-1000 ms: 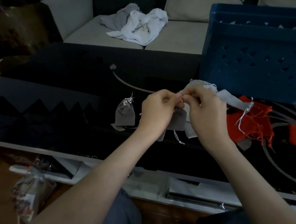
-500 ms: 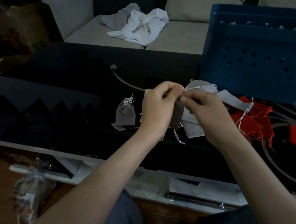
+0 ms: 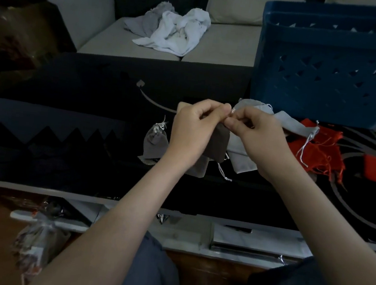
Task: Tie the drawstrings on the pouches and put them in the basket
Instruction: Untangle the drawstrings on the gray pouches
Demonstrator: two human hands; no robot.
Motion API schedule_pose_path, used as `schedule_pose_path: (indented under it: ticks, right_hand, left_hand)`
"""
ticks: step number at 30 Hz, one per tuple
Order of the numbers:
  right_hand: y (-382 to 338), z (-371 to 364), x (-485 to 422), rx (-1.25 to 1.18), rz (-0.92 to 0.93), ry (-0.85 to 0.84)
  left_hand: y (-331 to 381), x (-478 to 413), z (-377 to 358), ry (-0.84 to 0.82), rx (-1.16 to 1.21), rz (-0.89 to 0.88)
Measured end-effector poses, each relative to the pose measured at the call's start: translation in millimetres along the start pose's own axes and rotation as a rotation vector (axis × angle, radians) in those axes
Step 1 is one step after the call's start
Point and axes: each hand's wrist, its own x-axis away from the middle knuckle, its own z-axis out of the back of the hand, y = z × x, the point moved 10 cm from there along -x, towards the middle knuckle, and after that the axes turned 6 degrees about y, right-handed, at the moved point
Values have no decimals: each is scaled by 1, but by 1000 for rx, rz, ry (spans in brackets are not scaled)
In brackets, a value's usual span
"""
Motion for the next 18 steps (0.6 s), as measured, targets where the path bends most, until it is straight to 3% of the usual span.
schedule_pose_path:
  ticks: [3, 12, 18]
  right_hand:
    - [1, -3, 1, -132, -48, -60]
    - [11, -24, 6, -592, -272, -296]
    - [22, -29, 9, -598, -357, -349]
  left_hand:
    - [4, 0, 1, -25, -11, -36]
    - [11, 5, -9, -223, 353, 50]
    - [21, 7, 10, -134, -106, -223]
